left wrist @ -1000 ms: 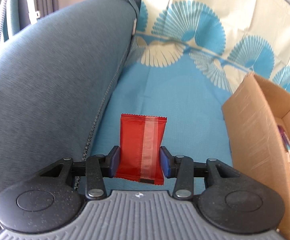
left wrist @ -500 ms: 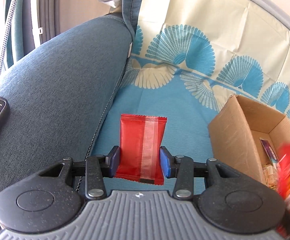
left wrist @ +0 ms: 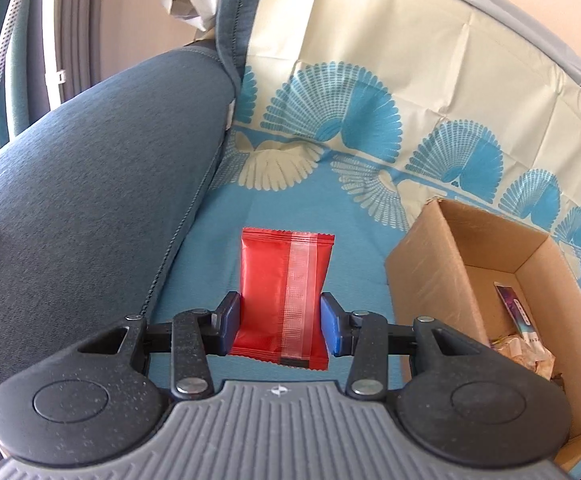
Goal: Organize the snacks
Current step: 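Lift and carry both red packets over the box with both grippers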
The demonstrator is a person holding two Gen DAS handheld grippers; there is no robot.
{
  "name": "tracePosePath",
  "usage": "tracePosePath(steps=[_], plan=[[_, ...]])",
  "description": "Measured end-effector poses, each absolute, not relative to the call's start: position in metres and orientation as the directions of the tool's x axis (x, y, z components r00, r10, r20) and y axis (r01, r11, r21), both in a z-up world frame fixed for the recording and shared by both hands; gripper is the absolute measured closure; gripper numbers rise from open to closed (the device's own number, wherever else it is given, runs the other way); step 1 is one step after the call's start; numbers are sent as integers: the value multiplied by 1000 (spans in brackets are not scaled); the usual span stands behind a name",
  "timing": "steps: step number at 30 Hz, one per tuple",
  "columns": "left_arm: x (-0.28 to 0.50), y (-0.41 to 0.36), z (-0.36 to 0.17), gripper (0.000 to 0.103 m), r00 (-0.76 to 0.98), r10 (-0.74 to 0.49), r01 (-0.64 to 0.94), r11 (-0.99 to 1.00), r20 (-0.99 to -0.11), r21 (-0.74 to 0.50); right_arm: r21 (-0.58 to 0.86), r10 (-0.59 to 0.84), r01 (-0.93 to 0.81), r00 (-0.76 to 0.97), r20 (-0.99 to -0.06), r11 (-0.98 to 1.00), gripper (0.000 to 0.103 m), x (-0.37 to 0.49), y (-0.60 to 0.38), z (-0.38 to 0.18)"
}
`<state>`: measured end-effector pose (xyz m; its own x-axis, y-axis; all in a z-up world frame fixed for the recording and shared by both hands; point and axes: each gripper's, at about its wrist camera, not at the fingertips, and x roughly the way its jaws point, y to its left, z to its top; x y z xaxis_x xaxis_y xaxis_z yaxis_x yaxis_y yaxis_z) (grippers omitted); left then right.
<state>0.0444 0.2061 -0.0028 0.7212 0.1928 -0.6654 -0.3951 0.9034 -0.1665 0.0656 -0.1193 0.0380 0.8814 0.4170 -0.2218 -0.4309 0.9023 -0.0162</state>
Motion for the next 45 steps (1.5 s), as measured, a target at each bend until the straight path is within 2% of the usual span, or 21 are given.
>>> tracePosePath(steps=[3,8,13,19,24,29,45], plan=[[47,195,0,56,738,183,-376,911,-650,-171,33,374,-380,886,-275,925,55,76,-133,24],[53,172,6,56,778,171,-334,927,-605,-168,-7,349,-360,909,-227,933,55,73,-141,24],[60,140,16,56,836,139,-257,954,-532,-156,-42,334,-351,916,-223,935,55,72,-149,22],[70,88,26,56,895,54,-119,986,-443,-120,-59,309,-330,923,-231,942,55,73,-158,21],[77,44,25,56,920,-26,10,999,-391,-44,-56,292,-313,926,-239,948,54,75,-165,20],[85,18,18,56,916,-79,77,997,-393,-21,-62,273,-296,929,-250,953,54,81,-167,18],[116,13,3,56,890,-131,86,989,-436,-122,-96,262,-299,923,-282,949,54,90,-157,12]])
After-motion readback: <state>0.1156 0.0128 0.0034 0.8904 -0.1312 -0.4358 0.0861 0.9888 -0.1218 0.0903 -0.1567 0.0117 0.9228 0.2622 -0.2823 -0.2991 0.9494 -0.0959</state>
